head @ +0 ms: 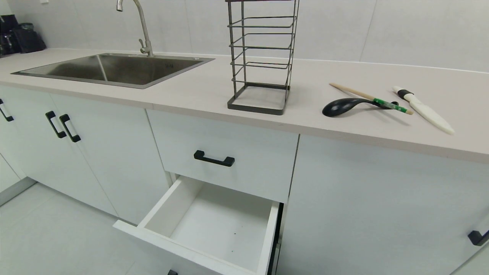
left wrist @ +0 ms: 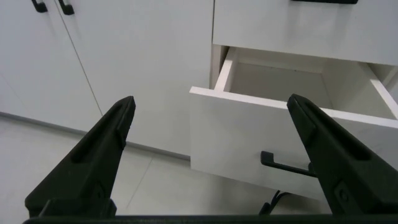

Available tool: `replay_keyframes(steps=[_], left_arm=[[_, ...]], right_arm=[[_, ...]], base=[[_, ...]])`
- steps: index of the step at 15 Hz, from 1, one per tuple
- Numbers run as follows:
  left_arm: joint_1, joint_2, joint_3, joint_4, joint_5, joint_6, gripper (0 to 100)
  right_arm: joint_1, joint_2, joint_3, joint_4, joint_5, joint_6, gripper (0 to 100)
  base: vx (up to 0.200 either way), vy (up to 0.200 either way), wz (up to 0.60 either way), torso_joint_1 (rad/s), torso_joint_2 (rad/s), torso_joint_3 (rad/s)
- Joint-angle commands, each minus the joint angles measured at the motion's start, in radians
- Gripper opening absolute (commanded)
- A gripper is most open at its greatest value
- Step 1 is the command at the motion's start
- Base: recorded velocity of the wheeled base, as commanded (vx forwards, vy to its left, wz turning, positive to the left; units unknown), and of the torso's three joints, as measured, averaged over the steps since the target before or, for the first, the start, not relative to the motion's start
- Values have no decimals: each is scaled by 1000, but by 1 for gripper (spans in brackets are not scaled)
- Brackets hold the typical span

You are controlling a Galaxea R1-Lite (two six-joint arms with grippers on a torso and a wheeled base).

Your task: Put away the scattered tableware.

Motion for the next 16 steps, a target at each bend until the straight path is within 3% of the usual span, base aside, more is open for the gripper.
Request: replay_keyframes(steps=[1, 6, 16], left_arm=[[0, 1, 0, -1, 0, 0, 100], [0, 1, 0, -1, 0, 0, 100], [0, 1, 0, -2, 0, 0, 100]], right_arm=[[0, 2, 0, -2, 0, 0, 0], [0, 2, 0, 0, 0, 2, 0], [0, 2, 0, 0, 0, 2, 0]], base=[[0, 0, 0, 119, -178, -32], [0, 0, 0, 231, -146, -129], [0, 0, 0, 175, -542, -213]])
